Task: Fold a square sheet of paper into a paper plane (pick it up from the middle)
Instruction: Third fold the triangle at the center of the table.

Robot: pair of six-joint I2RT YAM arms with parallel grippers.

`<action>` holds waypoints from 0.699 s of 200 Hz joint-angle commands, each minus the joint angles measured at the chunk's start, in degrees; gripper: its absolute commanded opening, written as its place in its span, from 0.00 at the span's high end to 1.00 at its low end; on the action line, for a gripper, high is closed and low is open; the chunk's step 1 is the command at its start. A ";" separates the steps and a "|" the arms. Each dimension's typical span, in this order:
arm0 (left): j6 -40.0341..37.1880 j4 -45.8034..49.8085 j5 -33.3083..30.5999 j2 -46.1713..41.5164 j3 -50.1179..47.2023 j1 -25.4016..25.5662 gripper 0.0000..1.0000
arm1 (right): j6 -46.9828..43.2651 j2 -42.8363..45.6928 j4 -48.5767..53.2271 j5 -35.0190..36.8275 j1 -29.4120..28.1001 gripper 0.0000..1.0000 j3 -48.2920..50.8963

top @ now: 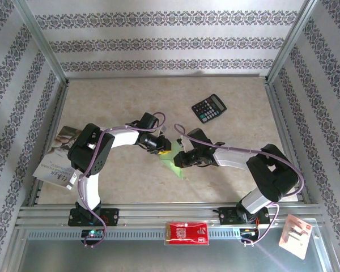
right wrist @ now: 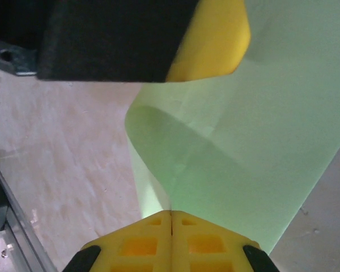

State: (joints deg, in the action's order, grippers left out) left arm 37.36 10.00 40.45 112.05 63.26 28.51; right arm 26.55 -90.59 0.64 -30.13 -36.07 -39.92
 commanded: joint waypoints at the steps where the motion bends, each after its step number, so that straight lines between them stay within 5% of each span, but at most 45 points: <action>1: -1.88 4.02 -3.88 2.84 0.10 0.41 0.75 | -2.28 -1.87 0.98 -1.30 0.83 0.94 -2.38; 140: -2.57 4.68 -4.19 2.58 0.21 0.41 0.75 | -4.31 -5.25 2.78 -1.29 2.04 0.92 -3.76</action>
State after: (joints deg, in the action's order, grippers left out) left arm 36.36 10.39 40.45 112.20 63.57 28.51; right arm 23.57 -94.61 3.25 -30.61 -34.59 -43.13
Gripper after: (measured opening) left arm 0.246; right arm 0.077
